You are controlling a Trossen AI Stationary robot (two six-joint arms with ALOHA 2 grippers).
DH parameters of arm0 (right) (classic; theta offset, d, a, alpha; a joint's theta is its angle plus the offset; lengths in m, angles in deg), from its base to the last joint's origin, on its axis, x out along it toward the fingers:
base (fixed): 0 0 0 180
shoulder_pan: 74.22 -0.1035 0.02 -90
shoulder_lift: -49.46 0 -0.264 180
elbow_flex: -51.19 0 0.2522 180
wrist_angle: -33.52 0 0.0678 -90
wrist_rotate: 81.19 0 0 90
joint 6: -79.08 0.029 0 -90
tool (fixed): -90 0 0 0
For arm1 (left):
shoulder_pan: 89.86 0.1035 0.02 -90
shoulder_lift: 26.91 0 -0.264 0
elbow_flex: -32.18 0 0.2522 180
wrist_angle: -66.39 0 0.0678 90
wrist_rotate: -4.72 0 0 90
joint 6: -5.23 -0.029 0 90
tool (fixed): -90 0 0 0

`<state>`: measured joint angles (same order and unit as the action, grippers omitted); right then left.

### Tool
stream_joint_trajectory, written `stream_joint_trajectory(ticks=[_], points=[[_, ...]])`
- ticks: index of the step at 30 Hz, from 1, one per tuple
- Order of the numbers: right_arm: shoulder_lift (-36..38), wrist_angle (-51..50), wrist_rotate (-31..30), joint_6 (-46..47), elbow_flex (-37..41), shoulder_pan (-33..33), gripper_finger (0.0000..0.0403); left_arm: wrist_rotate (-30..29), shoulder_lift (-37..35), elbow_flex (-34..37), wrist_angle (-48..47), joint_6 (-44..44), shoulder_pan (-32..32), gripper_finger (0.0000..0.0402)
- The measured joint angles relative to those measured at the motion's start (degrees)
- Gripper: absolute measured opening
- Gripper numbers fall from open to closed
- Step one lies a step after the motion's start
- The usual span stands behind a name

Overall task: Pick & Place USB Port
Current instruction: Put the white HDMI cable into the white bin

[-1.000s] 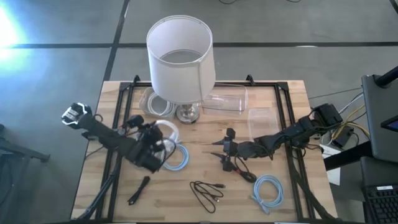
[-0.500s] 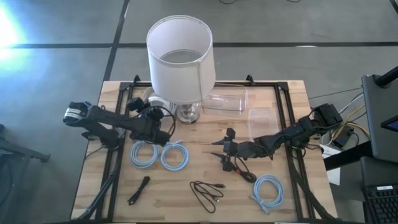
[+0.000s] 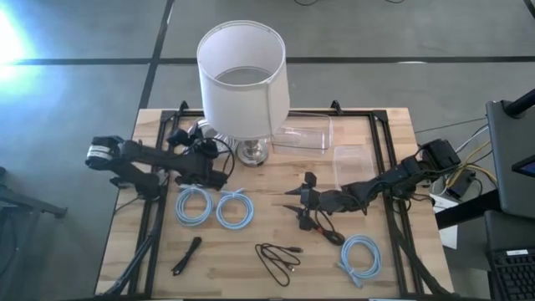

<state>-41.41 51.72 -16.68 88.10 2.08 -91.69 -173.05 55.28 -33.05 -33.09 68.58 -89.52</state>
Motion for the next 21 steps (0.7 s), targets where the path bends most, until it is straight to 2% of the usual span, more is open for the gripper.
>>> stream_joint_trajectory(ticks=[7,12,21], points=[[0.0,0.0,0.0,-0.3,0.0,0.0,0.0199,0.5,0.0,3.9,9.1,-0.1,6.3,0.0045],[0.0,0.0,0.0,-2.5,0.0,0.0,0.0199,3.0,0.0,5.6,15.2,-2.3,9.1,0.0044],[0.0,0.0,0.0,-3.8,0.0,0.6,0.0199,6.8,0.0,7.2,30.3,-15.1,9.7,0.0043]])
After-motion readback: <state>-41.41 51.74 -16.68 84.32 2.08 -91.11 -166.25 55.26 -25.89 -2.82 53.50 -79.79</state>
